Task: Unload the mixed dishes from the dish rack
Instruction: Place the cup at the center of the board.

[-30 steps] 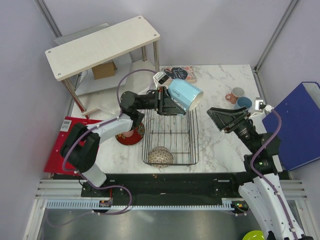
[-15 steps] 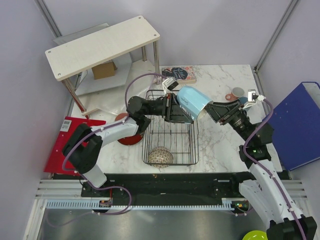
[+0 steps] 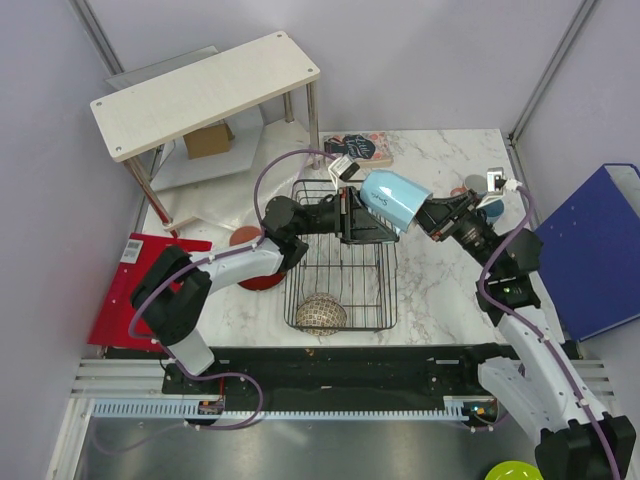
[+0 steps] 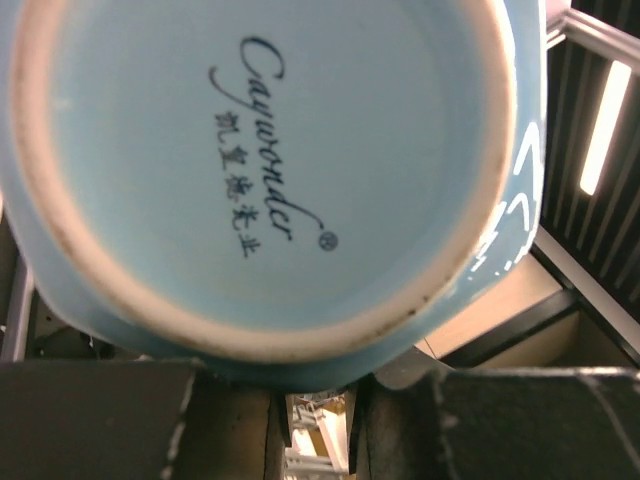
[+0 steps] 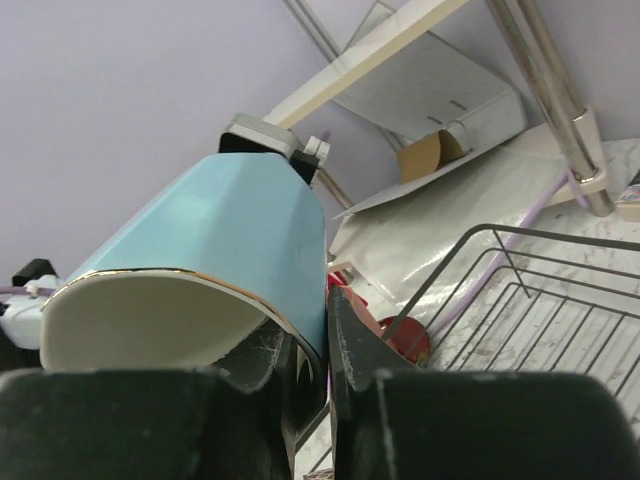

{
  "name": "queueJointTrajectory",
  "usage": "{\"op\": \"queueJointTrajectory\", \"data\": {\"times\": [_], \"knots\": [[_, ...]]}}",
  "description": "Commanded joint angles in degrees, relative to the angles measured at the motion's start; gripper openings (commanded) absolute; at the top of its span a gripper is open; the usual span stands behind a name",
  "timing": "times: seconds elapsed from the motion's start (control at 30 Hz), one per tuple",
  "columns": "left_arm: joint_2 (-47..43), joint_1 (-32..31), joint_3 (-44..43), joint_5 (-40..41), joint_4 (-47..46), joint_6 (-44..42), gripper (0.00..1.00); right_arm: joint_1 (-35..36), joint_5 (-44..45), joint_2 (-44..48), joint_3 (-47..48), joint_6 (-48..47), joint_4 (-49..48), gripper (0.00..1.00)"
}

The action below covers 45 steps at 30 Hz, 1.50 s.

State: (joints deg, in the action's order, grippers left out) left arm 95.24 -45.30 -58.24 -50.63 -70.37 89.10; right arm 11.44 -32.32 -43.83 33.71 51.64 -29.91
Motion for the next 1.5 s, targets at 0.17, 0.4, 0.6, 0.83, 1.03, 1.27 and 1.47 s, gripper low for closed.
{"op": "queueJointTrajectory", "data": {"times": [0.17,0.4,0.6,0.83,1.03,1.27,1.47], "knots": [[-1.63,-3.83,-0.39,-7.46,-5.15,-7.70,0.02,1.65,-0.56,-0.47,6.01,-0.22,6.69,0.00],[-6.29,-3.75,-1.00,-7.64,14.01,-21.15,0.03,1.57,4.01,3.66,9.26,-7.07,20.76,0.00],[-5.59,-3.13,-2.67,-7.55,18.16,-23.80,0.35,1.65,6.30,5.07,12.43,-9.89,27.27,0.00],[-3.92,-0.85,-3.02,-7.64,18.95,-22.65,0.61,1.65,7.44,5.86,14.10,-10.68,29.38,0.00],[-4.36,3.63,-2.94,-7.99,21.24,-22.57,0.69,1.74,8.23,5.60,17.26,-11.65,31.93,0.00],[-6.12,8.99,-1.09,-6.85,27.39,-25.28,0.99,1.74,9.46,5.78,21.30,-12.44,33.77,0.00],[-7.35,11.72,-0.56,-4.92,33.19,-28.10,0.99,1.83,10.78,5.78,24.20,-13.49,35.79,0.00]]}}
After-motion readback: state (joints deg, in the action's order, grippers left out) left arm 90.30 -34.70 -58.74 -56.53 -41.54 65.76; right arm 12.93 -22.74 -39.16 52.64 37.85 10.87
